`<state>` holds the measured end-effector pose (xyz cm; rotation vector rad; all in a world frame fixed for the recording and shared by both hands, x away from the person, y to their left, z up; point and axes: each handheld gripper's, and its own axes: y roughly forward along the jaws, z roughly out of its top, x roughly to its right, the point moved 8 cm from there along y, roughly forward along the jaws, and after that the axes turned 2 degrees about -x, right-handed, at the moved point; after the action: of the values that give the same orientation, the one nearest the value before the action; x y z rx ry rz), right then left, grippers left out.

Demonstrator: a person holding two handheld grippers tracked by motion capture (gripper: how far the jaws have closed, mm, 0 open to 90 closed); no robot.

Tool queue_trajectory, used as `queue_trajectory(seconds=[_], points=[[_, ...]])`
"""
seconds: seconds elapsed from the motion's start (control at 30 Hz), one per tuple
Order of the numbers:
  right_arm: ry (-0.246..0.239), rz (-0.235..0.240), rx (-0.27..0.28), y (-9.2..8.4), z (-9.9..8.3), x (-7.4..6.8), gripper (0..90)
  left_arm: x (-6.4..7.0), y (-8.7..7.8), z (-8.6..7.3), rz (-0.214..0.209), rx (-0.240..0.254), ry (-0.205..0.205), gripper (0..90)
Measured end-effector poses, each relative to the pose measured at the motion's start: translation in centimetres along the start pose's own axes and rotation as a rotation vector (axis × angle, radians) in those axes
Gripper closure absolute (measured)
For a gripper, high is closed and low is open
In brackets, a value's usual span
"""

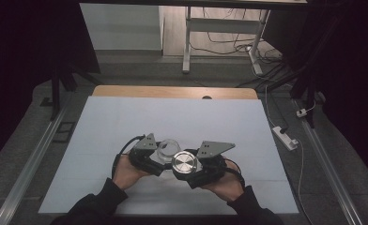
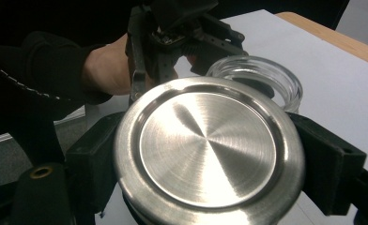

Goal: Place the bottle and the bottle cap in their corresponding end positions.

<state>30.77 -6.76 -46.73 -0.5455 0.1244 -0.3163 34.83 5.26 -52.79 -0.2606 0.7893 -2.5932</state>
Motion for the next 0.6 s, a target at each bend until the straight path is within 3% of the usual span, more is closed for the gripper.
queue_trajectory(seconds=[0.6], points=[[-0.004,0.006,-0.022,0.5,-1.7,-0.5,18.4,-2.1,-0.2,0.8,0.042,0.011,-0.002,16.1]])
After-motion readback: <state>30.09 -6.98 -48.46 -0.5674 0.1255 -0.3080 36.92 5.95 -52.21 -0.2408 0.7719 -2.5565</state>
